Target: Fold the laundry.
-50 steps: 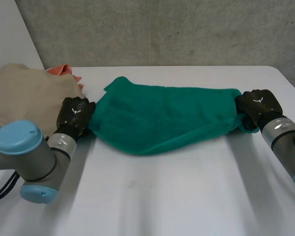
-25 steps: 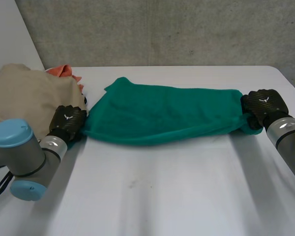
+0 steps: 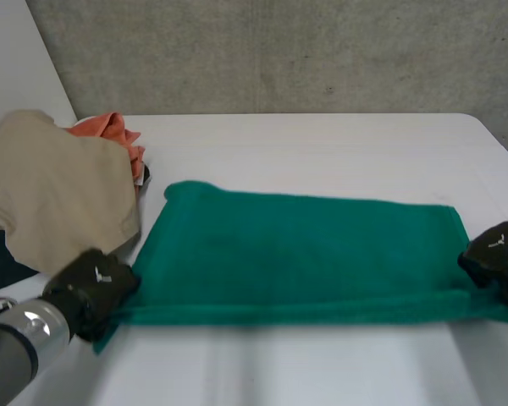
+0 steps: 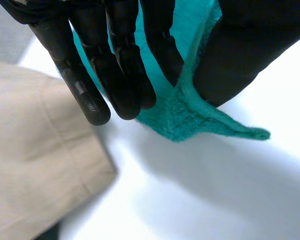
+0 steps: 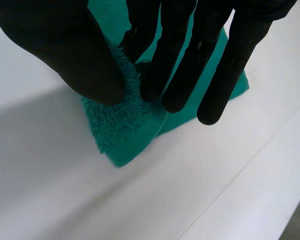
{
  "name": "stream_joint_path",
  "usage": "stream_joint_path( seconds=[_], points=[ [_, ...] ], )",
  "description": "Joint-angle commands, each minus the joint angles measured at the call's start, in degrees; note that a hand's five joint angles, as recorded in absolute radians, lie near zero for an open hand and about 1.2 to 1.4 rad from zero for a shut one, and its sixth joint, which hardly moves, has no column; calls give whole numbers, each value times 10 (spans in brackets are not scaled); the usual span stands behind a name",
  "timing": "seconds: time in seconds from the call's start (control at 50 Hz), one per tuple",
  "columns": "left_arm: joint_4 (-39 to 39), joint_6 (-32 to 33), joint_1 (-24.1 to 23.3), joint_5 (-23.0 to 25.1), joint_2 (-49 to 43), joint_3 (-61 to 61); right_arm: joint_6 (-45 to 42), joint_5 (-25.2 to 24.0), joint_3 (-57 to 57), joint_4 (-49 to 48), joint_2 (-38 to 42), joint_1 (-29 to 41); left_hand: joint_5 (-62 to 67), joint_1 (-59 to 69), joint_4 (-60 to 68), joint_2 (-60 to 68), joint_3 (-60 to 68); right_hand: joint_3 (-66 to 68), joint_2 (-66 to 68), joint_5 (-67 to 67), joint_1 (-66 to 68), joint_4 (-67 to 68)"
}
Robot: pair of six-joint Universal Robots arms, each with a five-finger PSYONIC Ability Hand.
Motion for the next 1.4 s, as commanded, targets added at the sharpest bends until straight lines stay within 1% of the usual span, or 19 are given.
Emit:
stream_joint_path(
  seconds=[0.02,0.1,0.16,0.24,0.34,0.38,0.42,0.46,0.5,0.62,0.72,0.92,1.0,1.08,1.16,1.22,1.24,1.34,1.4],
  points=[
    [99,21,-17,-1,-45,23,12,0,10,-49,9,6,137,129,112,114,116,116,124,121,150,111],
    [239,24,-40,-4,-105,61,45,4,-2,-121,25,9,137,129,112,114,116,116,124,121,150,111],
    [308,30,-50,-5,-143,92,89,10,-28,-186,48,9,137,129,112,114,116,116,124,121,150,111],
    [419,32,-59,-5,-211,184,146,38,-112,-260,78,21,137,129,112,114,116,116,124,121,150,111],
    [531,4,-73,-19,-277,426,250,100,-270,-438,84,69,137,129,112,114,116,116,124,121,150,111],
    [552,-36,-81,-39,-291,506,289,113,-292,-546,79,73,137,129,112,114,116,116,124,121,150,111],
    [555,-84,-82,-64,-295,561,306,118,-294,-600,78,77,137,129,112,114,116,116,124,121,150,111],
    [557,-163,-75,-107,-294,607,318,117,-286,-665,76,83,137,129,112,114,116,116,124,121,150,111],
    [557,-227,-65,-136,-293,623,317,117,-283,-672,76,85,137,129,112,114,116,116,124,121,150,111],
    [551,-260,-57,-125,-292,585,318,113,-259,-658,91,95,137,129,112,114,116,116,124,121,150,111],
    [549,-259,-60,-80,-299,500,317,110,-247,-616,121,97,137,129,112,114,116,116,124,121,150,111],
    [554,-251,-61,-25,-325,307,293,75,-203,-471,218,99,137,129,112,114,116,116,124,121,150,111],
    [550,-230,-68,-19,-328,240,268,75,-185,-415,231,94,137,129,112,114,116,116,124,121,150,111],
    [521,-176,-83,-20,-309,162,230,70,-156,-339,224,92,137,129,112,114,116,116,124,121,150,111],
    [394,-52,-88,-26,-201,67,164,73,-122,-222,185,87,137,129,112,114,116,116,124,121,150,111],
    [308,7,-89,-29,-143,28,96,73,-70,-135,121,52,137,129,112,114,116,116,124,121,150,111],
    [243,31,-89,-32,-110,9,75,71,-55,-119,102,41,137,129,112,114,116,116,124,121,150,111],
    [60,41,-93,-39,-51,-6,-56,54,22,-79,14,-9,137,129,112,114,116,116,124,121,150,111],
    [49,36,-99,-37,-50,17,-52,45,32,-93,13,-11,137,129,112,114,116,116,124,121,150,111]
  ],
)
